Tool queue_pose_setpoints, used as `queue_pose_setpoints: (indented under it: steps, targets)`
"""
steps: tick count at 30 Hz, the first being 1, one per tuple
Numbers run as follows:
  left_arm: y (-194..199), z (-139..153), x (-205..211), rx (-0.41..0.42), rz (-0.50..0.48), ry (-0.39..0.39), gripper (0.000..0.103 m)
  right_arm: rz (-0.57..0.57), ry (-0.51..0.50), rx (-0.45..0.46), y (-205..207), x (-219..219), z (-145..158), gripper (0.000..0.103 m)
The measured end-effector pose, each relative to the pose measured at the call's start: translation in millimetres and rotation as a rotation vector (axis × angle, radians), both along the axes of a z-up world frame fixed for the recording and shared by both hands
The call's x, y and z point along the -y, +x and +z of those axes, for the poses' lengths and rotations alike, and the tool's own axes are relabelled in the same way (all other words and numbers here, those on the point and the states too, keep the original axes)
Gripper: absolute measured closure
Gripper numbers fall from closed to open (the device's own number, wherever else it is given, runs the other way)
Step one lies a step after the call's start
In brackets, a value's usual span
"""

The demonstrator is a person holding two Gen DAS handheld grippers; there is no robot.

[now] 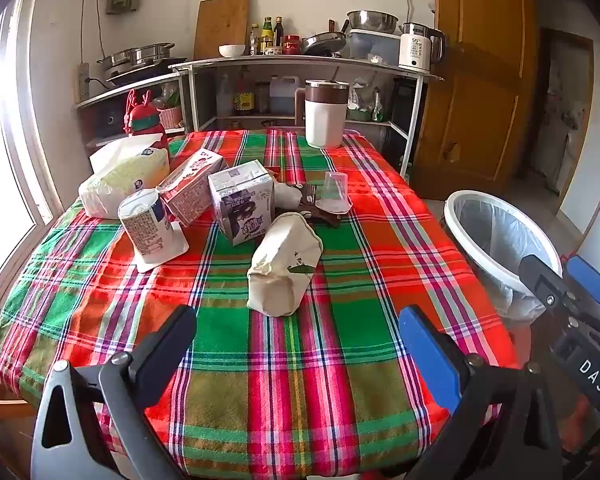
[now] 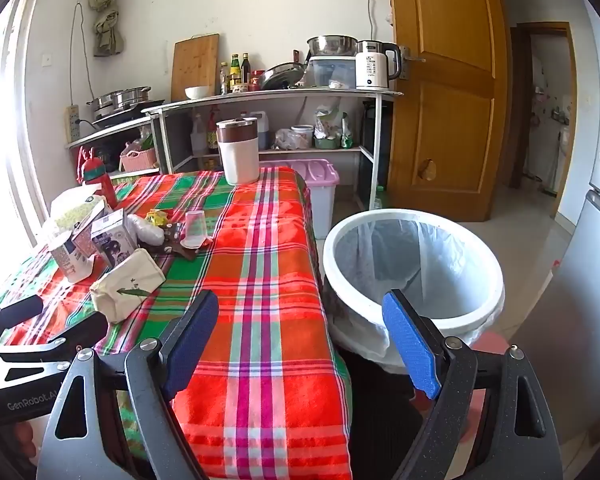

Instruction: Collect trash

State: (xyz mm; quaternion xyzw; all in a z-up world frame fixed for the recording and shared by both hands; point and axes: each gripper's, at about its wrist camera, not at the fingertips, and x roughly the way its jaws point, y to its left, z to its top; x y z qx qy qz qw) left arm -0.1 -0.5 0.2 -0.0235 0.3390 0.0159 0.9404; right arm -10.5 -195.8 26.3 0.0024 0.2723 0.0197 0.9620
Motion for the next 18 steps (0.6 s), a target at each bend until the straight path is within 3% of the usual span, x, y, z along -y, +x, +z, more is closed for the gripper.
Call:
queue_pose_setpoints:
  steps: [18]
  targets:
    - [-3.2, 2.4, -2.0, 0.0, 0.01, -0.01, 0.001, 0.011, 0.007, 0.008, -4.9, 0.3, 3.2, 0.019]
